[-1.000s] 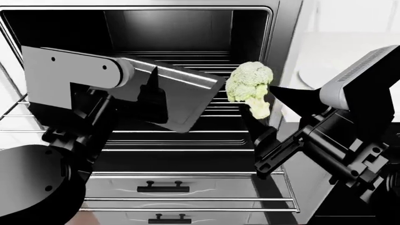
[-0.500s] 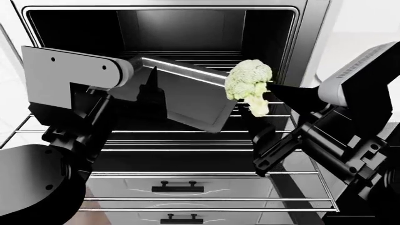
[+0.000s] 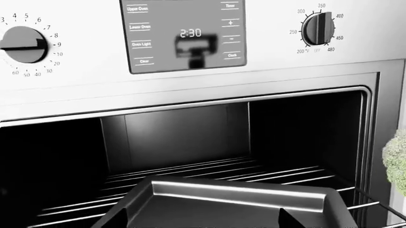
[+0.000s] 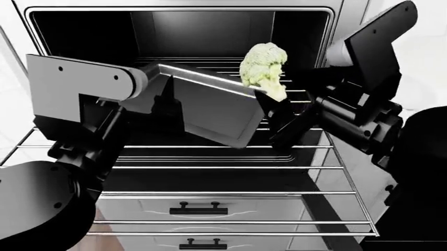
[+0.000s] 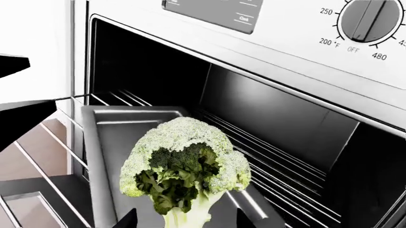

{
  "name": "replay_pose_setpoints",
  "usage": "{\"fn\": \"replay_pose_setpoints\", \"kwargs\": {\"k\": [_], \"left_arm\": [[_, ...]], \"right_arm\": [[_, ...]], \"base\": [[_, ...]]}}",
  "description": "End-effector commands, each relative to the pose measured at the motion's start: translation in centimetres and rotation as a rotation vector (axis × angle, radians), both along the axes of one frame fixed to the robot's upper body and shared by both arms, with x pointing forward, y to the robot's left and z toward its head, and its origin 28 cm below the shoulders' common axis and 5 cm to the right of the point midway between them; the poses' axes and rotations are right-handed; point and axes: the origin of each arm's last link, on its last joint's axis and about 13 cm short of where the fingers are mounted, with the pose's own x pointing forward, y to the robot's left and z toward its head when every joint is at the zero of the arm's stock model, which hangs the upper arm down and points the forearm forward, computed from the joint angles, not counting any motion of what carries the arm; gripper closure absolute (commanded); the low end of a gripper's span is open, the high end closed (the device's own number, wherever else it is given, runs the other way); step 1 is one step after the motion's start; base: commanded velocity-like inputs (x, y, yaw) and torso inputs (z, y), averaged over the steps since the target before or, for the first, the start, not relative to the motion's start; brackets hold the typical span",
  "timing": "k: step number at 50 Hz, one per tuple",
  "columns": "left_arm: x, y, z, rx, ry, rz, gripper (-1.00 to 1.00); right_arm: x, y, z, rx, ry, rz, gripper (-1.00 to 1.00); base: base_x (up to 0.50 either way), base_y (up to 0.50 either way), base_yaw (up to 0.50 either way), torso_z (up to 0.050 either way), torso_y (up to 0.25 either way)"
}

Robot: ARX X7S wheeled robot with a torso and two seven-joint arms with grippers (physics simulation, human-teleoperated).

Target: Place the broccoli on the top rack of the oven.

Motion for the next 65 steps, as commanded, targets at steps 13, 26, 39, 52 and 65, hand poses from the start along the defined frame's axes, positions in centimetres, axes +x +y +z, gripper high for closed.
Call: {"fn": "replay_pose_setpoints", "kwargs": {"k": [13,26,39,52,65], "left_arm": [[0.4,0.3,-0.5,-0.003,0.009,0.006,-1.00],[0.6,0.2,-0.4,-0.003,0.010,0.008,-1.00],[0.7,0.2,-0.4,-0.001,0.011,0.008,-1.00],[0.8,0.2,-0.5,0.000,0.014,0.008,-1.00],[0.8,0.1,-0.5,0.002,0.013,0.006,-1.00]], "right_arm": [[6.6,1.4,1.1,-0.089,0.130,-0.007,1.00],[9.3,2.4,0.4,-0.124,0.173,0.011,1.00],[10.9,3.3,0.8,-0.133,0.184,0.033,1.00],[11.7,4.1,0.6,-0.161,0.209,0.063,1.00],[12.6,5.0,-0.3,-0.199,0.251,0.093,1.00]], "base": [[0.00,0.00,0.00,0.000,0.000],[0.00,0.00,0.00,0.000,0.000],[0.00,0.00,0.00,0.000,0.000],[0.00,0.00,0.00,0.000,0.000],[0.00,0.00,0.00,0.000,0.000]]}}
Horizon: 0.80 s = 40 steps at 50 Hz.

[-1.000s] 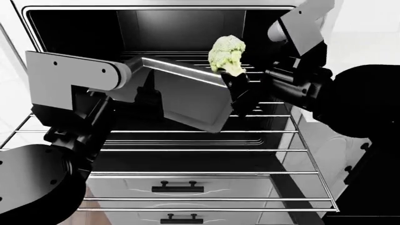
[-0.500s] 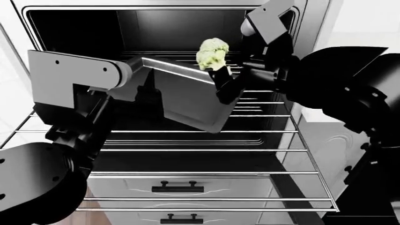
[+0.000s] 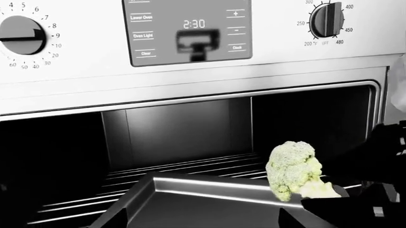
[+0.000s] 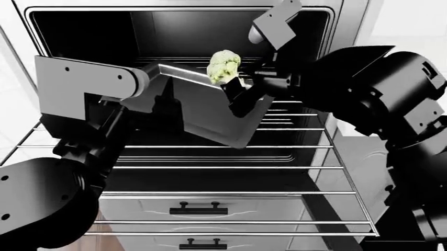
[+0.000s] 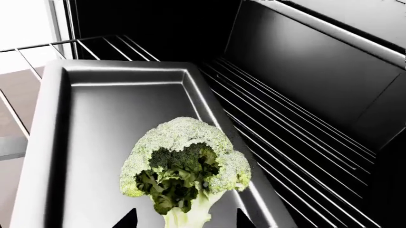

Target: Place the broccoli on the top rack of the oven.

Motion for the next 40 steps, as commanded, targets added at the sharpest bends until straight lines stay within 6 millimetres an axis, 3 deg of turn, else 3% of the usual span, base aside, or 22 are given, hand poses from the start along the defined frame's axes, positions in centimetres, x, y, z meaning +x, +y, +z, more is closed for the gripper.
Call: {"fn": "replay_pose_setpoints", "kwargs": {"k": [1,30,31,40], "left_arm": [[0.0,0.0,-0.1,0.002,0.002,0.000,-1.00],[0.3,0.0,-0.4,0.001,0.009,0.002,-1.00],[0.3,0.0,-0.4,0.002,0.009,0.001,-1.00],[0.2,-0.1,-0.3,0.006,0.006,-0.003,-1.00]], "right_arm": [[0.9,0.7,-0.6,-0.040,0.030,0.027,1.00],[1.8,1.2,-0.9,-0.056,0.034,0.037,1.00],[1.8,1.2,-0.9,-0.058,0.035,0.037,-1.00],[1.1,1.1,0.1,-0.049,-0.001,0.037,-1.00]], "base": [[0.00,0.00,0.00,0.000,0.000],[0.00,0.00,0.00,0.000,0.000],[0.00,0.00,0.00,0.000,0.000],[0.00,0.00,0.00,0.000,0.000]]}}
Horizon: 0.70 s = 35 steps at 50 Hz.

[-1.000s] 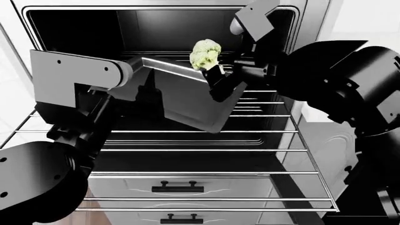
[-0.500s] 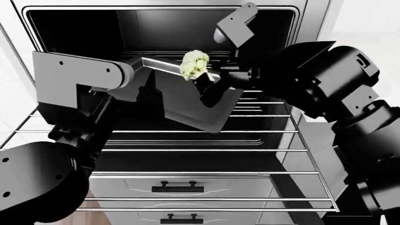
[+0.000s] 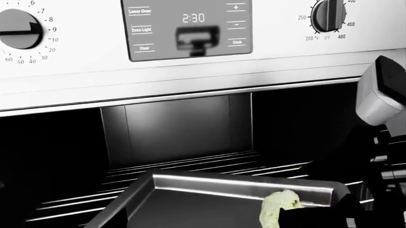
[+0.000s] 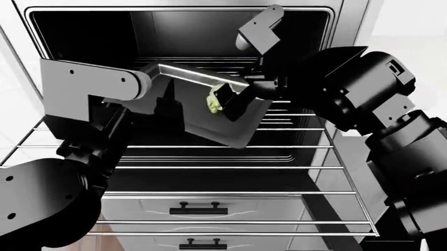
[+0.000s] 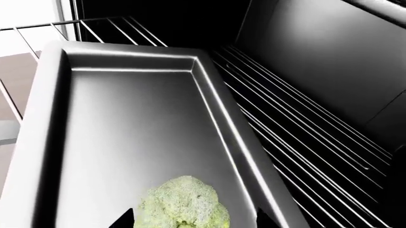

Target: Place the broccoli on the top rack of the oven.

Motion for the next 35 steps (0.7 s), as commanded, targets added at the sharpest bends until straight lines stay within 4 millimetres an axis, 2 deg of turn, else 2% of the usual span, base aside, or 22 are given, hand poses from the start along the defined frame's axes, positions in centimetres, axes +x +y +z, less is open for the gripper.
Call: {"fn": "replay_pose_setpoints", "kwargs": {"k": [1,16,28,35], "left_arm": [[0.0,-0.1,0.1,0.003,-0.003,-0.003,-1.00],[-0.2,0.0,0.3,-0.003,-0.010,-0.003,-1.00],[-0.9,0.1,1.1,0.000,-0.038,-0.003,-1.00],[-1.5,0.1,1.9,0.008,-0.049,-0.008,-1.00]], "right_arm": [[-0.5,0.0,1.0,0.004,-0.039,0.003,-1.00],[-2.1,-0.8,2.8,0.071,-0.112,-0.006,-1.00],[-7.5,-3.0,1.9,0.100,-0.130,-0.031,-1.00],[-10.4,-4.0,2.4,0.116,-0.175,-0.055,-1.00]], "base": [[0.00,0.00,0.00,0.000,0.000],[0.00,0.00,0.00,0.000,0.000],[0.00,0.00,0.00,0.000,0.000],[0.00,0.00,0.00,0.000,0.000]]}}
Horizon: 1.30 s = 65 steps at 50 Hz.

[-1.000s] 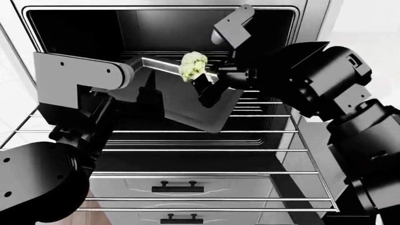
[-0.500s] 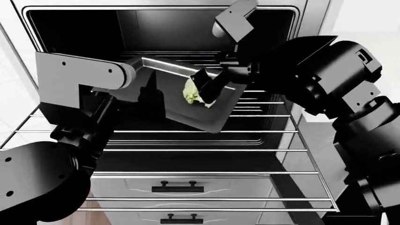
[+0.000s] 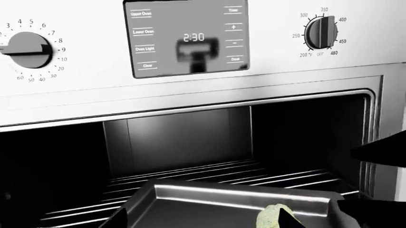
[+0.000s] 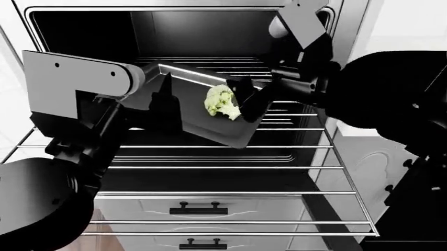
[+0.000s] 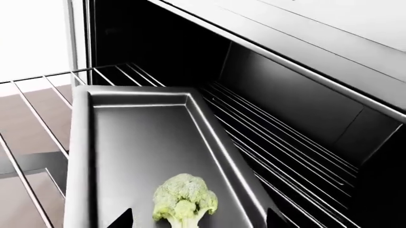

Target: Place the broccoli on the top rack of the oven.

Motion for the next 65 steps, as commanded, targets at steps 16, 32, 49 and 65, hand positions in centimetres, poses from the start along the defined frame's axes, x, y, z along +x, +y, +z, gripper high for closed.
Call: {"fn": "replay_pose_setpoints", "kwargs": {"k": [16,32,49,65], "left_arm": [[-3.7,0.3,2.5,0.030,-0.013,-0.025,-1.00],[-6.5,1.1,3.2,0.021,-0.044,-0.014,-1.00],[-8.9,1.6,3.4,0.011,-0.074,-0.015,-1.00],[-10.1,2.1,3.8,0.000,-0.095,-0.005,-1.00]], "right_arm": [[-9.5,-2.5,1.2,0.021,-0.107,-0.062,-1.00],[-14.2,-3.3,1.7,0.036,-0.152,-0.111,-1.00],[-18.3,-3.9,1.4,0.073,-0.194,-0.147,-1.00],[-20.2,-4.0,1.7,0.081,-0.219,-0.159,-1.00]], "base": [[0.00,0.00,0.00,0.000,0.000],[0.00,0.00,0.00,0.000,0.000],[0.00,0.00,0.00,0.000,0.000],[0.00,0.00,0.00,0.000,0.000]]}}
